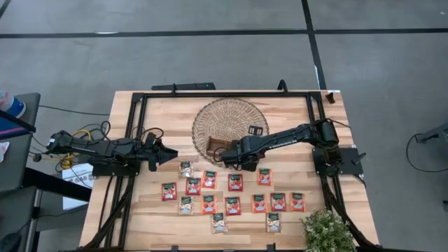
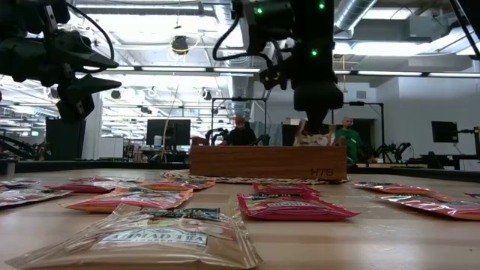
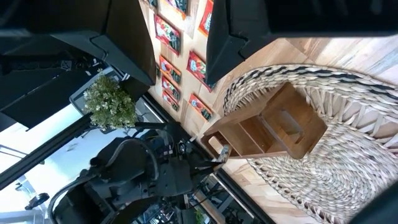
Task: Pick & Place Tea
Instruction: Put the brown tea bag into the right section of the wooden organizer
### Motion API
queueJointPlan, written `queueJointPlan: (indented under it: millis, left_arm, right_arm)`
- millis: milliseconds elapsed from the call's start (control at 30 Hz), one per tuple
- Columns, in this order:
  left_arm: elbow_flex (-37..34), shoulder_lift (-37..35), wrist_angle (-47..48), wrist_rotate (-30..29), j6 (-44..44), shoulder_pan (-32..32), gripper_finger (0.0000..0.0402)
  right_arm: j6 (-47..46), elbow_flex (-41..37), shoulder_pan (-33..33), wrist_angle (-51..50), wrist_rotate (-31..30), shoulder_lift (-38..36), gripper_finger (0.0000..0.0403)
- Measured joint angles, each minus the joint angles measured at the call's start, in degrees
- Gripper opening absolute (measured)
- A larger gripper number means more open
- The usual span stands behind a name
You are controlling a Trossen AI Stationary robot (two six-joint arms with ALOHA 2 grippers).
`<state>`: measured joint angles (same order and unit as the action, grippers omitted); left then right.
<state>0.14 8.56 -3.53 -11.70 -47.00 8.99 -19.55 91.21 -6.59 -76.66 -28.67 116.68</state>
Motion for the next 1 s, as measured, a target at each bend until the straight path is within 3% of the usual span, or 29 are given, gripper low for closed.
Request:
queueJointPlan:
  millis: [567,1000]
  left_arm:
    - [0.0,0.0,0.02,-0.31,0.05,0.0,0.0133]
    - [0.0,0.0,0.02,-0.39,0.07,0.01,0.0133]
  right_arm:
    - [0.12,-0.36,0.11,0.8,0.06,0.0,0.0003]
    - [0.52,-0.36,1.74,1.07,0.19,0.0,0.0094]
